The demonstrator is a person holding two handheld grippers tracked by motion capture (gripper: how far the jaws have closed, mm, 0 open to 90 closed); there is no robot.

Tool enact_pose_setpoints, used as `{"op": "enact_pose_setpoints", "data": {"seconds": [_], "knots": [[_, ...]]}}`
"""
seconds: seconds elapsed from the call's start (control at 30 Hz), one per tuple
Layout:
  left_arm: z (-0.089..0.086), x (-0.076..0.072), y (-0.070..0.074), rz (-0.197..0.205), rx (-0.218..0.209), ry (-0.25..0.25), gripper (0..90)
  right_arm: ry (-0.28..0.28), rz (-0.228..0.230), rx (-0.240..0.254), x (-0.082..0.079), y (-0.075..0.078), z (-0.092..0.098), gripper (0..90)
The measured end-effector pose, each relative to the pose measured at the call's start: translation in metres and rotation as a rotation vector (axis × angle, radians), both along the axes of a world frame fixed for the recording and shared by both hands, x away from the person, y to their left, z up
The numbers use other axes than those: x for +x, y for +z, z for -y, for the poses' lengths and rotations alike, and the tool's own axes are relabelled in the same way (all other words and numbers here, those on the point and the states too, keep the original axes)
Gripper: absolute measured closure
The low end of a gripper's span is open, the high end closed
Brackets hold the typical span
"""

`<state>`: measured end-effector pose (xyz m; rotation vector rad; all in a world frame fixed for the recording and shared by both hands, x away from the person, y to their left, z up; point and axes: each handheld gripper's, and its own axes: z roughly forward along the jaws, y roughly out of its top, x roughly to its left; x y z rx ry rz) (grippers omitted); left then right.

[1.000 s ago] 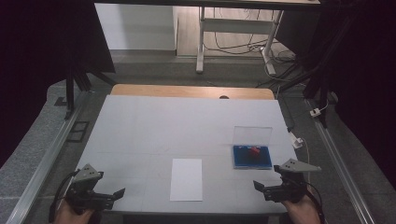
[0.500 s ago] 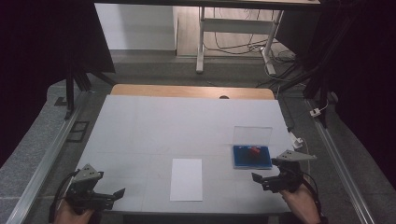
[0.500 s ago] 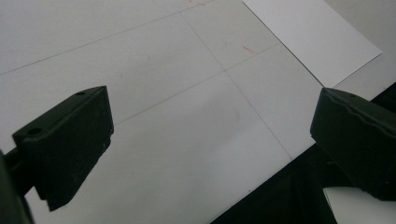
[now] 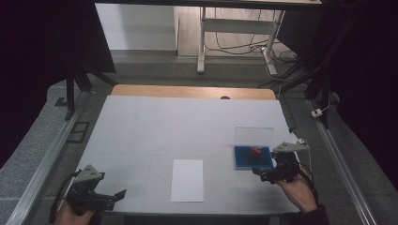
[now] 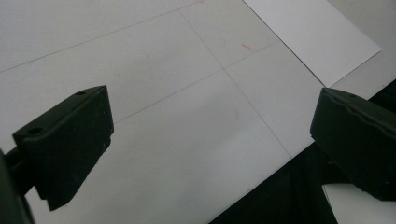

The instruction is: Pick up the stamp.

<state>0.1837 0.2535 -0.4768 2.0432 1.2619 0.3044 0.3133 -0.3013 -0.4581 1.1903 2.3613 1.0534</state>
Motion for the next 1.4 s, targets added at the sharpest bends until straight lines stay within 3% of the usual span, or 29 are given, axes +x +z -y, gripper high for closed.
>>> {"op": "enact_pose_setpoints", "data": {"seconds": [0.33,0.7,0.93,0.97,1.03,1.13,1.23,1.33,1.4], "knots": [[0.0,0.0,0.0,-0.003,-0.003,0.0,0.0,0.011,0.011,-0.033,0.026,-0.002,-0.005,0.0],[0.0,0.001,0.0,-0.006,-0.001,-0.006,0.0,0.023,-0.008,-0.062,0.049,-0.008,-0.007,0.0],[0.001,0.001,0.0,-0.008,0.003,-0.011,0.0,0.026,-0.025,-0.084,0.055,-0.015,-0.007,0.0],[0.001,0.001,0.0,-0.007,0.004,-0.012,0.0,0.029,-0.049,-0.09,0.056,-0.017,-0.006,0.0],[0.001,0.001,0.0,-0.007,0.006,-0.013,0.0,0.034,-0.057,-0.088,0.057,-0.019,-0.006,0.0],[0.001,0.001,0.0,-0.008,0.005,-0.013,0.0,0.052,-0.045,-0.104,0.058,-0.021,-0.007,0.0],[0.001,0.001,0.0,-0.009,0.003,-0.015,0.0,0.063,-0.035,-0.103,0.059,-0.018,-0.006,9.9],[0.001,0.001,-0.001,-0.01,0.006,-0.016,0.0,0.076,-0.04,-0.078,0.06,-0.016,-0.002,24.4],[0.001,0.001,-0.001,-0.011,0.007,-0.017,0.0,0.088,-0.042,-0.087,0.062,-0.014,-0.001,33.5]]}}
